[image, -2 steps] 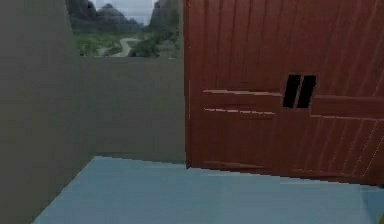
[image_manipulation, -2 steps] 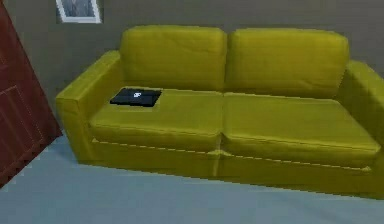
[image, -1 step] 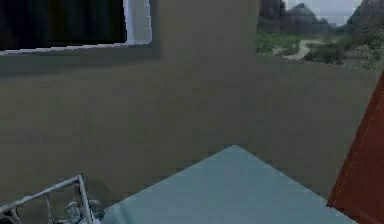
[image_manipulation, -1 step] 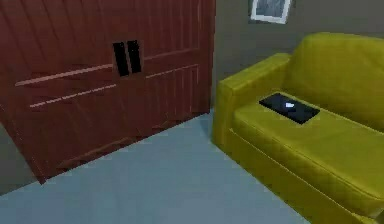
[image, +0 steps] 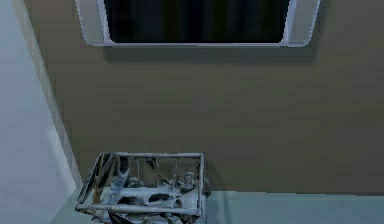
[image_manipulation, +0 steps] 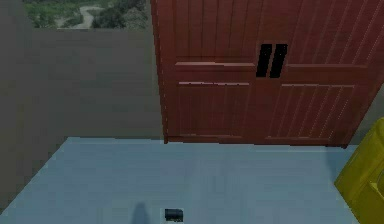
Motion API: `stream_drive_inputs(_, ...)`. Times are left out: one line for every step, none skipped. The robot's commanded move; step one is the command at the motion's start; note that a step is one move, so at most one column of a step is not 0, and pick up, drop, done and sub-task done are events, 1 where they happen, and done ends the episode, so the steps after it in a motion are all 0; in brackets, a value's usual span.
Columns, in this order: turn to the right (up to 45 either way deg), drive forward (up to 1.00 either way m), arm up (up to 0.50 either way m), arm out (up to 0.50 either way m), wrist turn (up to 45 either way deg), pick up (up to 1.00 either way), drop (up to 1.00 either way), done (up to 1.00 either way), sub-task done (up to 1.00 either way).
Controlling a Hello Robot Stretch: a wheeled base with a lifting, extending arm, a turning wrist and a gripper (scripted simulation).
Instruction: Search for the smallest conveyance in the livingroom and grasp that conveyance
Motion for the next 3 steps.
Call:
stream_drive_inputs(0.0, 0.0, 0.1, 0.0, 0.0, 0.0, 0.0, 0.0, 0.0)
stream_drive_inputs(0.0, 0.0, 0.0, 0.5, 0.0, 0.0, 0.0, 0.0, 0.0)
stream_drive_inputs(0.0, 0.0, 0.0, 0.0, 45.0, 0.0, 0.0, 0.0, 0.0)
